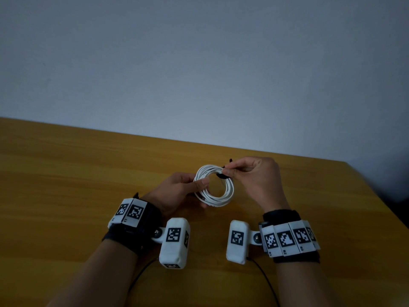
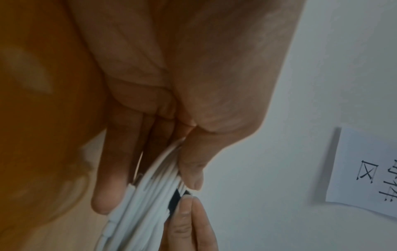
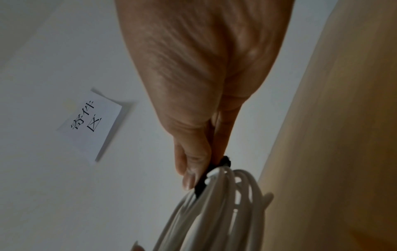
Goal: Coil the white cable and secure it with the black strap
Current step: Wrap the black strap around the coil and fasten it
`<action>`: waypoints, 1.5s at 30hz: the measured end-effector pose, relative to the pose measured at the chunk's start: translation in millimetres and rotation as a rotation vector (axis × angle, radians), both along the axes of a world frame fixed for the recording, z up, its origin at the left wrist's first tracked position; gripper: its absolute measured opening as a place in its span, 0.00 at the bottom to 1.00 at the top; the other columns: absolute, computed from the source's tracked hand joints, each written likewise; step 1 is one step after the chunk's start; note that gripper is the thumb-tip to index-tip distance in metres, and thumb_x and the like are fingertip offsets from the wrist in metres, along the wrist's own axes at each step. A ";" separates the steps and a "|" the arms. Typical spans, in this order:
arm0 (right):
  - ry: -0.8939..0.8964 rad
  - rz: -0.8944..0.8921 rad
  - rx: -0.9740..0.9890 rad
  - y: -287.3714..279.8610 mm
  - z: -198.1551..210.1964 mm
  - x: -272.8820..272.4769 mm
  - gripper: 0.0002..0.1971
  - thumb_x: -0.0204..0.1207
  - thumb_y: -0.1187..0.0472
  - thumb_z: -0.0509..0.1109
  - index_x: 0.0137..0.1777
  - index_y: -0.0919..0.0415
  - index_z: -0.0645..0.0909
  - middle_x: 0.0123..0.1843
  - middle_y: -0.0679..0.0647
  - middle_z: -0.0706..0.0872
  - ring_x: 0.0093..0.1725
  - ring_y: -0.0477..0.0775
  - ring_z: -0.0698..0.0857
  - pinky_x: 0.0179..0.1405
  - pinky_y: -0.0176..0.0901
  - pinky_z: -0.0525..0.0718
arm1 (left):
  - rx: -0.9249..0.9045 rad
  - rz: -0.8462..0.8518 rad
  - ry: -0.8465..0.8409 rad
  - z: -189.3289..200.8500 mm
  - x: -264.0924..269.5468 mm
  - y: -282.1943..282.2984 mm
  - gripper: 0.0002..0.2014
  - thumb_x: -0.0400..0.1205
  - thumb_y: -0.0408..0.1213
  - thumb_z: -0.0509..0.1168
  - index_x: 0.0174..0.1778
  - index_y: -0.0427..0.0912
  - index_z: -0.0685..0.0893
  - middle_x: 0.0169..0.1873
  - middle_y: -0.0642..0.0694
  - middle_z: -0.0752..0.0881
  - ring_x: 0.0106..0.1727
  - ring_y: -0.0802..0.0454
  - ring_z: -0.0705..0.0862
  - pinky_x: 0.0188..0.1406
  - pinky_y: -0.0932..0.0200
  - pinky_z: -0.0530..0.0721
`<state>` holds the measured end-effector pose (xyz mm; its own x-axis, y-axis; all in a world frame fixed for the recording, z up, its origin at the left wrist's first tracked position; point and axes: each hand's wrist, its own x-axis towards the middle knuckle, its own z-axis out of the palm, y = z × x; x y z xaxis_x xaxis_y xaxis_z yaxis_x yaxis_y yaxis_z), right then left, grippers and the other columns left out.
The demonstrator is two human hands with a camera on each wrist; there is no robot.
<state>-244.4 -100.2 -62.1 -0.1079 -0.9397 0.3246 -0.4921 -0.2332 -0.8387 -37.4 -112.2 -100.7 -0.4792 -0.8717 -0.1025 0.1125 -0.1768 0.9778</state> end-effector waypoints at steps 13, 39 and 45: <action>0.002 -0.005 0.011 1.2 1.3 0.4 0.05 0.71 0.64 0.85 0.41 0.54 0.92 0.41 0.45 0.96 0.37 0.42 0.95 0.44 0.44 0.95 | 0.011 0.003 0.009 -1.1 0.1 0.4 0.17 0.78 0.42 0.68 0.44 0.28 0.84 0.36 0.33 0.88 0.34 0.41 0.87 0.41 0.53 0.88; 0.100 0.119 0.038 4.6 2.0 -1.7 0.09 0.77 0.64 0.80 0.55 0.52 0.94 0.45 0.42 0.94 0.47 0.34 0.92 0.48 0.21 0.85 | 0.027 0.074 0.147 -9.0 1.7 -4.9 0.15 0.78 0.41 0.65 0.40 0.29 0.82 0.31 0.33 0.86 0.31 0.42 0.86 0.37 0.56 0.87; 0.037 0.075 0.031 0.6 -0.6 -0.7 0.07 0.74 0.59 0.84 0.52 0.51 0.95 0.45 0.44 0.96 0.45 0.36 0.93 0.47 0.25 0.87 | 0.006 0.068 0.141 -10.2 1.9 -5.2 0.15 0.79 0.41 0.64 0.42 0.29 0.82 0.31 0.32 0.85 0.32 0.40 0.85 0.38 0.55 0.87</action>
